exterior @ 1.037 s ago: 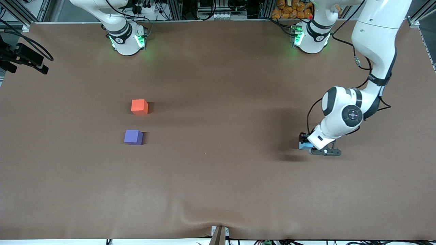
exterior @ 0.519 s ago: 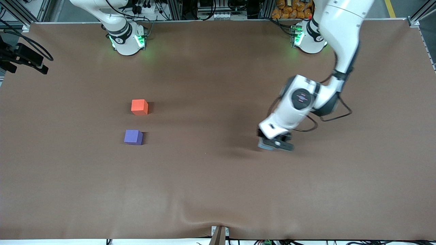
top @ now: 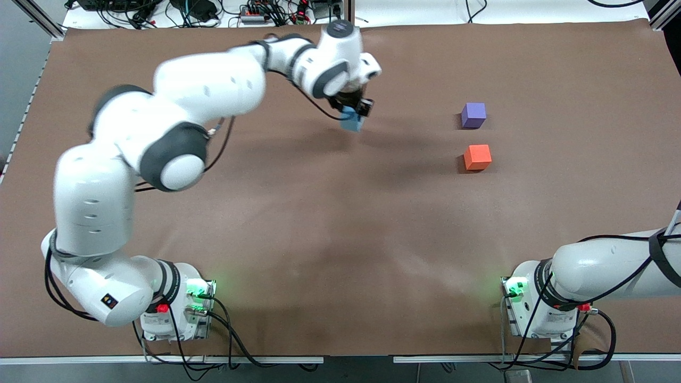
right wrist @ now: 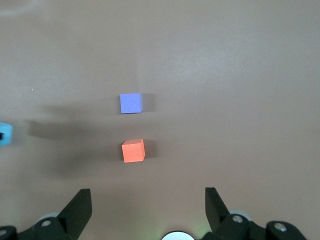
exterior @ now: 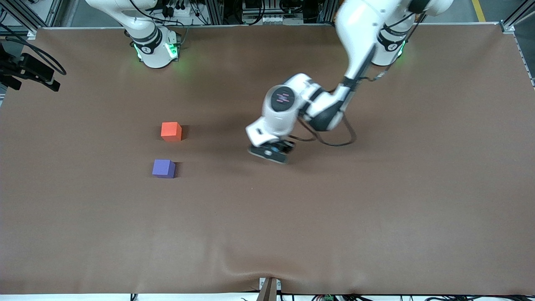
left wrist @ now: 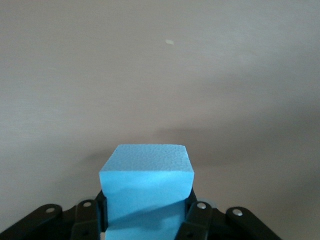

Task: Place blue block between orange and purple blocks
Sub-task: 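Lift the light blue block and carry it toward the table's middle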

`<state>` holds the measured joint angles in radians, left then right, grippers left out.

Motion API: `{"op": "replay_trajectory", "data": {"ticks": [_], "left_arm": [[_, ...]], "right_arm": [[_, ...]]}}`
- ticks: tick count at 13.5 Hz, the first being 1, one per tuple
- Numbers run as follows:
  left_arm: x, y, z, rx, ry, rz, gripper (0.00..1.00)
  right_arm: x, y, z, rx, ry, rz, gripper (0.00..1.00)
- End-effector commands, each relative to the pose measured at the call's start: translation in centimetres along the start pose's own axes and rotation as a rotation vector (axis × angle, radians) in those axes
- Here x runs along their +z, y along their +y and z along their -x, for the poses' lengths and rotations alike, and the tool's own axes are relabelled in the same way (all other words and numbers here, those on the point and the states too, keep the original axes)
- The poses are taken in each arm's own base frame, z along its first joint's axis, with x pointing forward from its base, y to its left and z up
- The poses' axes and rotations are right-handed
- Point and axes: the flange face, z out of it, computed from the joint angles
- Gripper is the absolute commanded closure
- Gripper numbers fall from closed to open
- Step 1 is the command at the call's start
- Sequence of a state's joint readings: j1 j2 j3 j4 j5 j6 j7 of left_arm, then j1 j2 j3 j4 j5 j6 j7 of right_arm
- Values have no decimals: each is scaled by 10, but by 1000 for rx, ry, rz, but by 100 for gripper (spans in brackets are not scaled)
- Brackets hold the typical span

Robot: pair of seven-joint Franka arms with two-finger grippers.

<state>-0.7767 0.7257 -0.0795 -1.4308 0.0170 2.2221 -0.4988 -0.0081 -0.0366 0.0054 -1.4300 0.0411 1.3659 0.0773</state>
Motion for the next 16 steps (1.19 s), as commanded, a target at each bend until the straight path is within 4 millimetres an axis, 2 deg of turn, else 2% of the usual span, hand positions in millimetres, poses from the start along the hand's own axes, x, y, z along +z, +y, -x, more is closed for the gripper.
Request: {"op": "replay_trajectory", "data": {"ticks": [1,3,6,8,11,12,13,14,15,16], "left_arm": [[19,36,-3,12,9,-26,92],[31,74,9,-31,19,-14,92],[39,85,11,-32,20,-7,92],[52,111,21,-71,47,13,92],[61,121,27,-100,60,28,92],[66,123,31,-125,56,24,88],[70,126,35,-147,50,22,75],[72,123,34,-144,49,13,8],[73,125,36,-146,49,11,0],[67,125,36,-148,50,10,0]], "right_arm": [[-3,-1,-2,-6,-3,-17,0],[-2,-2,-3,-9,-4,-16,0],[5,-2,-7,-7,-21,-15,0],[6,-3,-8,-8,-21,-15,0],[9,-4,-10,-9,-29,-13,0],[9,-4,-10,-8,-27,-15,0],[10,-4,-10,-6,-31,-15,0],[10,-5,-10,-8,-31,-15,0],[10,-4,-10,-7,-30,-13,0],[11,-5,-10,-9,-32,-15,0]]}}
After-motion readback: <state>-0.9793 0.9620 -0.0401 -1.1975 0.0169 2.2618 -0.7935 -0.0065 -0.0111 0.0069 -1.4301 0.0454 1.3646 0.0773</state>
